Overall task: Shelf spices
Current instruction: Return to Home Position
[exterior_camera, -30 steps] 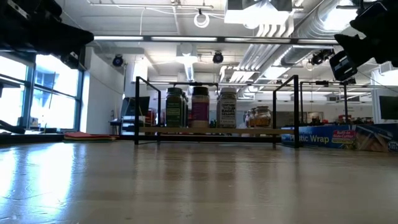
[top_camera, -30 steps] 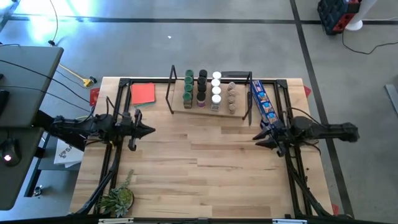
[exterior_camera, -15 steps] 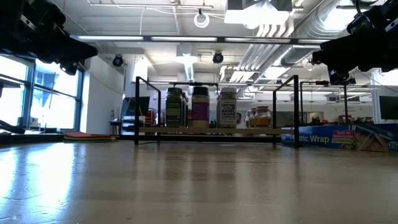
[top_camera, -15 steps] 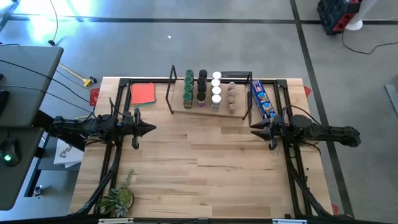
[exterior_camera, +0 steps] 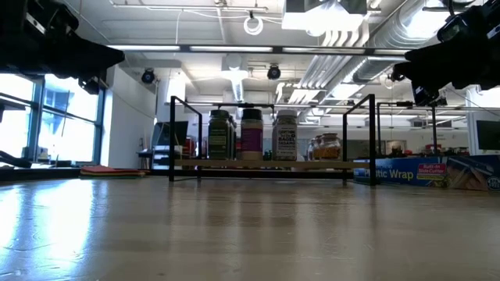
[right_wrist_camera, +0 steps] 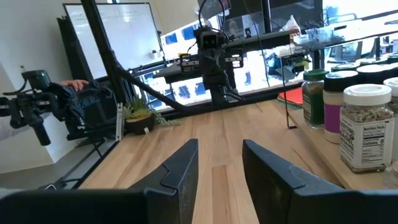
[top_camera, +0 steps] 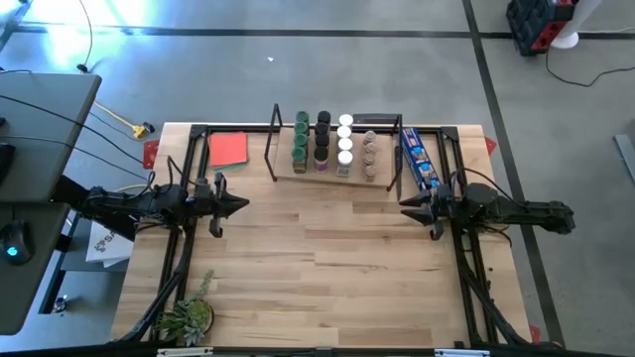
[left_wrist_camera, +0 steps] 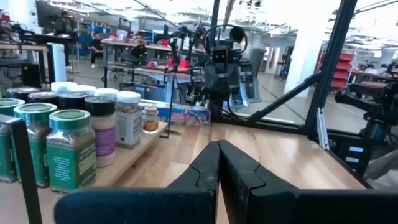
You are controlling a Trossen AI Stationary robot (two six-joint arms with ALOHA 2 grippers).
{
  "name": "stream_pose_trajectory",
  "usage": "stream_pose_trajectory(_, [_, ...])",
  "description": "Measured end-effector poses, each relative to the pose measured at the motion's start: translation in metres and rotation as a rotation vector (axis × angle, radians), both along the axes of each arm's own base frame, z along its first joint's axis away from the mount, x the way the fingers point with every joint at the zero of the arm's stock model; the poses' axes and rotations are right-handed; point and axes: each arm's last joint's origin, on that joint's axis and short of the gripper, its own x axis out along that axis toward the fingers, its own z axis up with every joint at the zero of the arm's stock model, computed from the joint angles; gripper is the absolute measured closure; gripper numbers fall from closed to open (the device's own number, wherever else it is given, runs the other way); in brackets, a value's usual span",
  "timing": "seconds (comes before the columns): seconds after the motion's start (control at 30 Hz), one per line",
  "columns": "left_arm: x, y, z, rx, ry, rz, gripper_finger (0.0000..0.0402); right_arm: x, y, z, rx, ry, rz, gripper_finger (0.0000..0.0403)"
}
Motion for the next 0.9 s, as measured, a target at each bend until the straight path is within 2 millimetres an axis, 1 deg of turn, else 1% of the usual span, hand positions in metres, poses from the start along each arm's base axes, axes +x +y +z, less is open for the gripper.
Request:
stream_pose_trajectory(0.23, [0.0001,0.0007,-0.0005,0.001,0.006,0.007,0.0397,0.0003,-0.0001,-0.0004,0.000,0.006,-0.001,0.0286])
stream_pose_trajectory(0.57, [0.0001,0.0075,-0.0005,0.001,0.006,0.079,0.0397,0.0004,-0.0001,-0.0006,0.000,0.006,-0.001,0.0286])
stream_pose_trajectory(0.9, [0.0001,0.0078,-0.0005,0.001,0.006,0.082,0.0397,0.0004,-0.0001,-0.0006,0.000,0.006,-0.001,0.0286])
